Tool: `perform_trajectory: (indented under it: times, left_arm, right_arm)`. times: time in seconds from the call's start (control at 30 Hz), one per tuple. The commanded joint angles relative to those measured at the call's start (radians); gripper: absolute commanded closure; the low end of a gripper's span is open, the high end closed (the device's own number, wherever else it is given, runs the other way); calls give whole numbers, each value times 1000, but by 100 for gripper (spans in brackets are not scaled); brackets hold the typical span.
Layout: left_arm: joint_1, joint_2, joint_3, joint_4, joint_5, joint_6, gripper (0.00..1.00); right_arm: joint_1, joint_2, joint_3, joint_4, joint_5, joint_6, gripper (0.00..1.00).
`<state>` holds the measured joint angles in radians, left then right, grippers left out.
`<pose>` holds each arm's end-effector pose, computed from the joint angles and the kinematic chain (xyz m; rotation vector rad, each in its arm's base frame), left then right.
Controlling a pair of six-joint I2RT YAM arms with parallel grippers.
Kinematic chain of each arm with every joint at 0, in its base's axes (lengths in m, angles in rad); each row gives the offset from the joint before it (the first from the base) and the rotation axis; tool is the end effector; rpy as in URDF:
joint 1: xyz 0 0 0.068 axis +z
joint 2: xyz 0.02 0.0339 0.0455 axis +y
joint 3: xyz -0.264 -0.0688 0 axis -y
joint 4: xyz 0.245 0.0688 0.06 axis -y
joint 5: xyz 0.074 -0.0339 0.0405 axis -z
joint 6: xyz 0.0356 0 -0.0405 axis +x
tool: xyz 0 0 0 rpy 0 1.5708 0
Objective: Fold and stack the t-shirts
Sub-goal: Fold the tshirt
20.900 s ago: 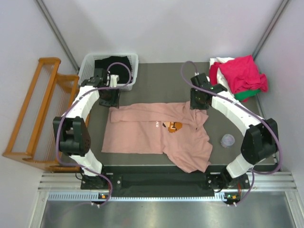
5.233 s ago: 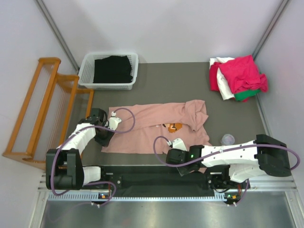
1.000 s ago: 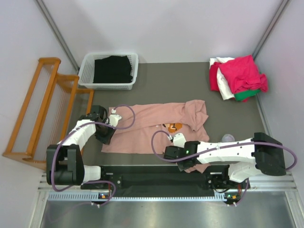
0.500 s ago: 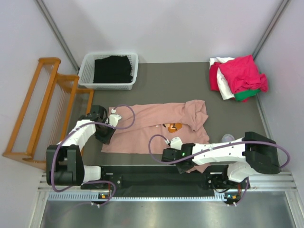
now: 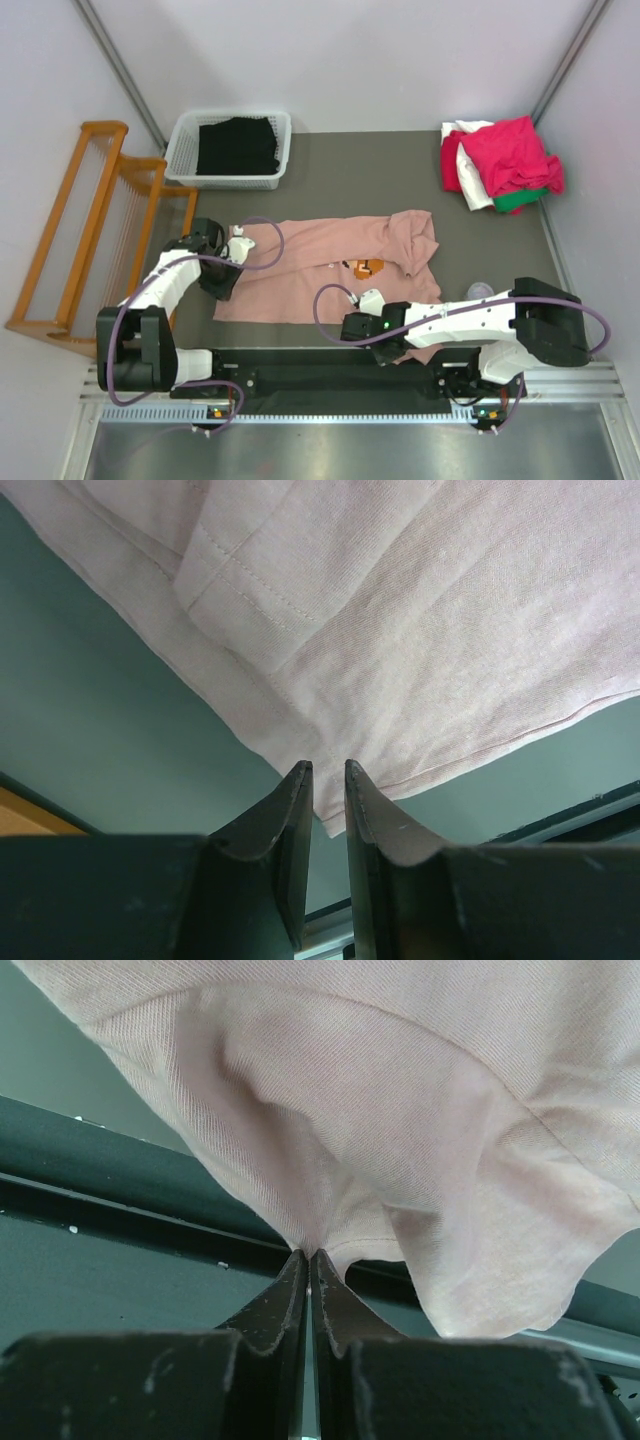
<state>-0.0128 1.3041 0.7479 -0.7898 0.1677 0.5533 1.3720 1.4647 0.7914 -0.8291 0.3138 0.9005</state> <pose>0.2144 -0.0087 0.1834 0.8298 2.7550 -0.1463 0.0559 0.2217 0.1625 -0.6454 2.7521 -0.1005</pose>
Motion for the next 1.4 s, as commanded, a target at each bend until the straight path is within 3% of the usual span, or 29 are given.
perform_trajectory:
  times: [0.0, 0.77, 1.07, 1.37]
  left_arm:
    - [5, -32, 15, -43, -2, 40, 75]
    - [5, -85, -107, -52, -53, 57, 73]
    - [5, -77, -90, -39, -49, 33, 57]
    - [7, -57, -97, -32, -63, 19, 53]
  right_arm:
    - [13, 0, 11, 2, 27, 12, 100]
    - [-1, -12, -4, 16, 31, 2, 98]
    - [-1, -20, -18, 24, 30, 5, 98]
    - [-2, -29, -32, 31, 25, 8, 98]
